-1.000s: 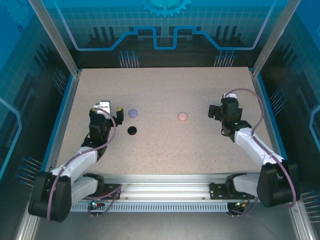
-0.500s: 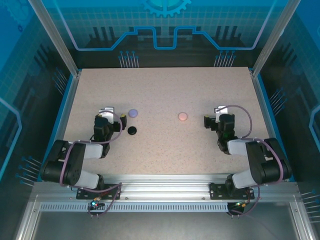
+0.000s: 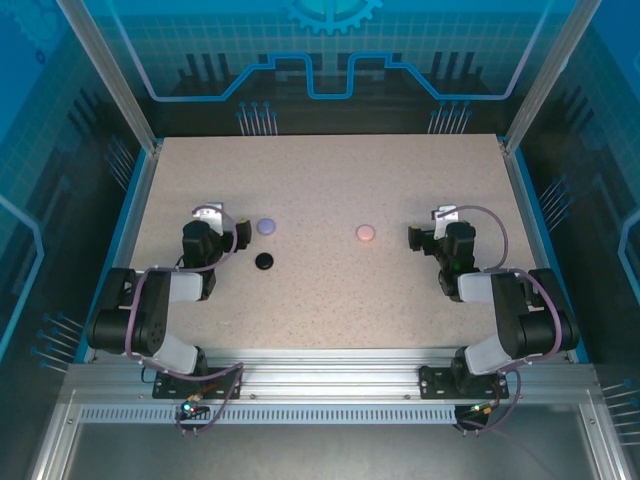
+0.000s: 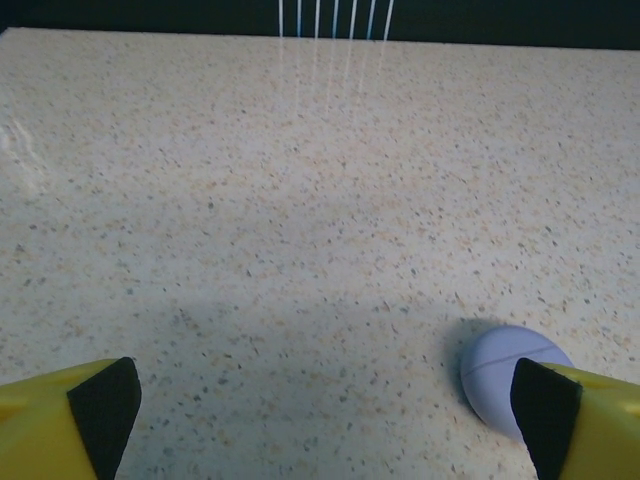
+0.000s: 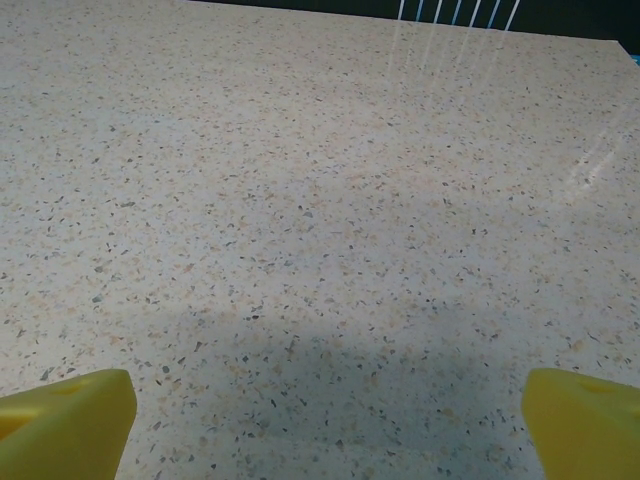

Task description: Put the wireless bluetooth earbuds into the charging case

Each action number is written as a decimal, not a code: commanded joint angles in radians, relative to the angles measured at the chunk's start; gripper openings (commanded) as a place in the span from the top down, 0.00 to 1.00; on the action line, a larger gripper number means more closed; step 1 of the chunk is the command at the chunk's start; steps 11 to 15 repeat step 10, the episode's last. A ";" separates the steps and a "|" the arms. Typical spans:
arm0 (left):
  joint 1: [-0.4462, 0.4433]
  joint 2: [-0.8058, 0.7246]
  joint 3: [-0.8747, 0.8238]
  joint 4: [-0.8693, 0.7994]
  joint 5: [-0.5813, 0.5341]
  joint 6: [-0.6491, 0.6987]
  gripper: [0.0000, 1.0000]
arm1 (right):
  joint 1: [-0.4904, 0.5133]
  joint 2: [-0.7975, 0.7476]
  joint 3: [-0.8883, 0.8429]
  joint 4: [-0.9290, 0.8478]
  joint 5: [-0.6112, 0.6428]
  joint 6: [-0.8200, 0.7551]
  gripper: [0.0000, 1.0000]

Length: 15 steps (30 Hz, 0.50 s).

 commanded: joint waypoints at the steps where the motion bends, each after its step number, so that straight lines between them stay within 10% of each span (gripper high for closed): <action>1: 0.007 0.003 0.009 -0.014 0.034 -0.020 0.01 | 0.005 0.001 0.017 0.027 -0.007 -0.006 0.00; 15: -0.002 0.003 0.005 -0.009 0.017 -0.014 0.01 | -0.013 0.003 0.025 0.013 -0.069 -0.010 0.00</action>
